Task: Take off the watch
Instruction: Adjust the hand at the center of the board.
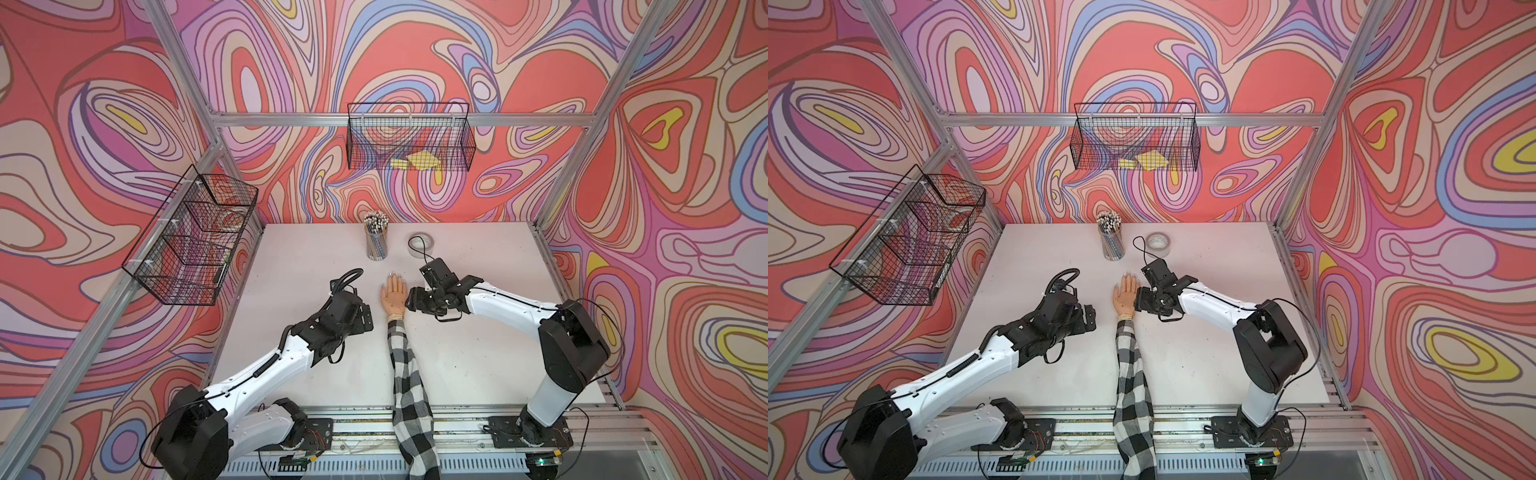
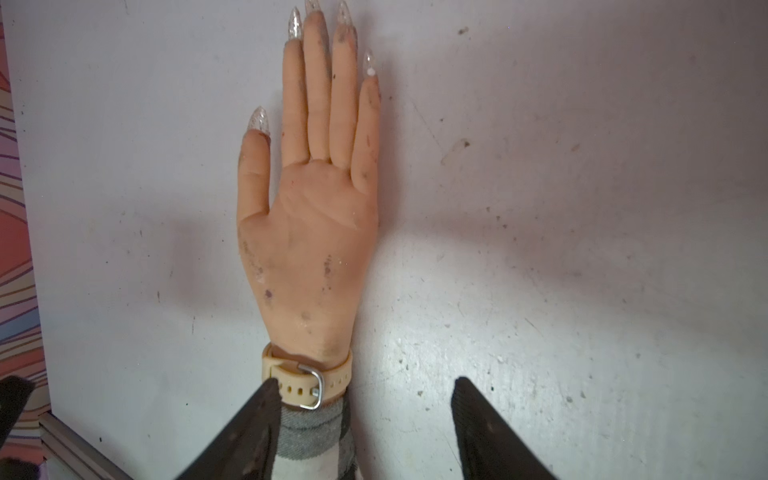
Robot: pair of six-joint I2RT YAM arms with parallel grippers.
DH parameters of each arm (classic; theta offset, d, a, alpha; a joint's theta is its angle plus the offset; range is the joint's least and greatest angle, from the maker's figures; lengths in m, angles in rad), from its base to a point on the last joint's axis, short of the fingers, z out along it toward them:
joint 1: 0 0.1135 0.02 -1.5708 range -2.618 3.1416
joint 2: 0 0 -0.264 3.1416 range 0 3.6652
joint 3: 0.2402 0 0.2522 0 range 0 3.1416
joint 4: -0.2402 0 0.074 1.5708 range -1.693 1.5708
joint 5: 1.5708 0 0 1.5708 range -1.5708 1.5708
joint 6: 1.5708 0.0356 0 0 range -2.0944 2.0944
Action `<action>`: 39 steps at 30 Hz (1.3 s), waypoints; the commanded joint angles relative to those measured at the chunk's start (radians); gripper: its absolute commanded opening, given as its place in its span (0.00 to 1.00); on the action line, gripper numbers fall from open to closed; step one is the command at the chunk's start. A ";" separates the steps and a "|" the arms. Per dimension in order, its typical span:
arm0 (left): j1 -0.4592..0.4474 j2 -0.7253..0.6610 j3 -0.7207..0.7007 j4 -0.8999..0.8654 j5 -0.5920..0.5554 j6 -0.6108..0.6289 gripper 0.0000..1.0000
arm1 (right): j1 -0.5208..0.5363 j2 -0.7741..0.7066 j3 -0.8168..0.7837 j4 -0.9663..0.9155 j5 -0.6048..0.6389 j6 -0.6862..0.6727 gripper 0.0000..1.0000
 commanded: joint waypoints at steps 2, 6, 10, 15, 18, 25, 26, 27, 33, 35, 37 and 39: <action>0.024 0.044 0.048 0.044 0.097 -0.023 0.99 | 0.000 -0.056 -0.079 0.089 -0.035 0.005 0.67; 0.058 0.066 0.065 0.085 0.172 -0.016 0.99 | 0.001 -0.078 -0.116 0.126 -0.015 0.032 0.67; 0.091 0.086 0.078 0.110 0.245 -0.014 0.99 | 0.001 -0.050 -0.094 0.126 -0.025 0.015 0.67; 0.105 0.104 0.100 0.090 0.280 0.006 0.99 | 0.001 -0.026 -0.072 0.195 -0.055 -0.003 0.65; 0.108 0.096 0.090 0.079 0.284 0.014 0.99 | 0.001 0.002 -0.030 0.176 -0.056 -0.019 0.64; 0.135 0.088 0.048 0.114 0.337 -0.007 0.99 | 0.000 0.020 -0.003 0.139 -0.055 -0.034 0.60; 0.138 0.092 0.042 0.128 0.348 -0.011 0.99 | 0.001 0.020 -0.004 0.139 -0.063 -0.034 0.59; 0.137 0.097 0.037 0.141 0.359 -0.016 0.99 | 0.001 0.022 -0.004 0.137 -0.069 -0.035 0.58; 0.138 0.146 0.007 0.192 0.412 -0.063 0.99 | 0.004 0.037 -0.018 0.140 -0.135 -0.016 0.49; 0.137 0.156 -0.004 0.203 0.412 -0.075 0.99 | 0.009 0.035 -0.027 0.139 -0.135 -0.008 0.49; 0.137 0.162 -0.008 0.202 0.406 -0.078 0.98 | 0.016 0.040 -0.021 0.129 -0.133 -0.007 0.49; 0.138 0.164 -0.006 0.199 0.399 -0.078 0.98 | 0.027 0.045 -0.006 0.106 -0.118 -0.008 0.49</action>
